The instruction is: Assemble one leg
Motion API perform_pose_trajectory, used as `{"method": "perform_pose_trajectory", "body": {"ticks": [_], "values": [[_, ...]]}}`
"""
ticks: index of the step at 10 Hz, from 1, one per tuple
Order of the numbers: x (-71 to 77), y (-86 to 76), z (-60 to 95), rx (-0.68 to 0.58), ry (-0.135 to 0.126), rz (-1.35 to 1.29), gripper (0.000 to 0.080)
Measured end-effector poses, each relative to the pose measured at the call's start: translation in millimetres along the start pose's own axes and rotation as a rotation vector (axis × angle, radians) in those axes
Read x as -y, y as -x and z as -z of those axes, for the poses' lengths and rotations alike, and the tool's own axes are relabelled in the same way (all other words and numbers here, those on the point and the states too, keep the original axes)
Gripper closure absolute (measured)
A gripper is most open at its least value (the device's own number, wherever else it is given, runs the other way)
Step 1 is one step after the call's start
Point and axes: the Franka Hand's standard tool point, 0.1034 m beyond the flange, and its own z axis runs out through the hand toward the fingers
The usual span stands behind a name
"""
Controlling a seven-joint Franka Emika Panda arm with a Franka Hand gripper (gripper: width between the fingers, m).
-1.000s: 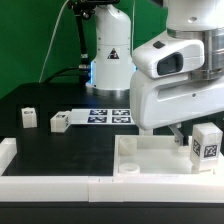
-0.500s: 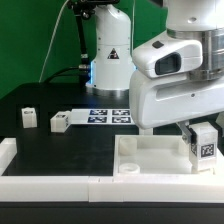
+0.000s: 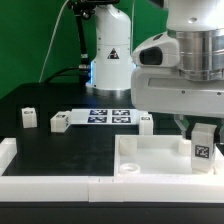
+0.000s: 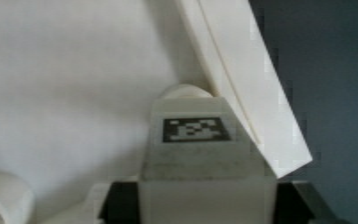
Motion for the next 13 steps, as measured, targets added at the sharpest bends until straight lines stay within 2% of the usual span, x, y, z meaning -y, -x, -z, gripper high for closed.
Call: {"method": "perform_pose_trajectory", "body": {"ticks": [5,6,7,8,9,10,13], "values": [[1.2,1.4,-0.7,-0.018,0.013,-0.536,0.0508],[0.9,1.2,-0.6,-0.010,0.007,-0.618,0.0508],[1.2,1.7,-1.1,-0.008,0.007,-0.615,0.0456],[1.8,2.2,-1.4,-0.006,0.006,-0.580,0.0320],[3.1,3.4,-1.6,-0.003,0.004,-0.577,0.0320],[5.6,5.7,-2.1,-0.003,0.005,-0.547,0.0189],[11.2,11.9,-3.8,-0.010,0.020,-0.120,0.0152]]}}
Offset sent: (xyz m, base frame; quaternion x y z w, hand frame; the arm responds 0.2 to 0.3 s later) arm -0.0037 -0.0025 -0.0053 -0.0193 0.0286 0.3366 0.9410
